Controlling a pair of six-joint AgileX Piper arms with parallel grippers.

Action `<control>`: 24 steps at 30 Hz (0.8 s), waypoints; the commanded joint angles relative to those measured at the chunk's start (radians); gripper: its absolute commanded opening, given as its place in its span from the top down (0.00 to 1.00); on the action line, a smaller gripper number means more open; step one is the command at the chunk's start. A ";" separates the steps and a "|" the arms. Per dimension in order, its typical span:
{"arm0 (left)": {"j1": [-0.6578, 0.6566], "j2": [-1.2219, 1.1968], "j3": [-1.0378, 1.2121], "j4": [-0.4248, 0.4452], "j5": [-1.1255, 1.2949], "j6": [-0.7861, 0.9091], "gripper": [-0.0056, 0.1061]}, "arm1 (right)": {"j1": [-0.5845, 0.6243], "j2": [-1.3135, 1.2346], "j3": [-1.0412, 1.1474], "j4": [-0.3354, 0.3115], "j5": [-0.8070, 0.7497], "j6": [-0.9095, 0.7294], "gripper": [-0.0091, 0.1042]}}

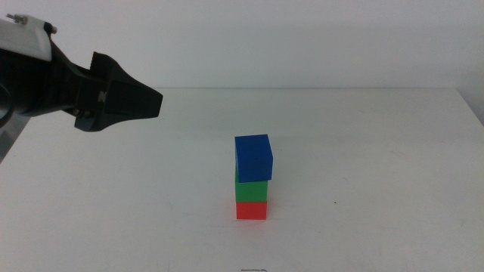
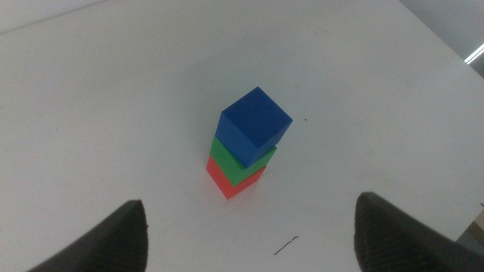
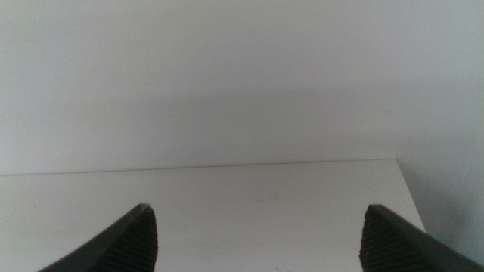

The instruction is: Stack red cubes first, then green, then blue cubes in a specific spot.

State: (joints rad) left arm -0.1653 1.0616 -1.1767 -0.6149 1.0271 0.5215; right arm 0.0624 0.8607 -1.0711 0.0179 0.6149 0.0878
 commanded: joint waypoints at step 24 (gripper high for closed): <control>0.000 -0.132 -0.017 0.703 -0.447 -0.589 0.11 | -0.006 -0.004 -0.022 -0.004 -0.078 -0.017 0.29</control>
State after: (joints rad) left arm -0.1653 0.9410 -1.1668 0.0774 0.6634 -0.0109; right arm 0.0624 0.8609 -1.0703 0.0192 0.6149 0.0849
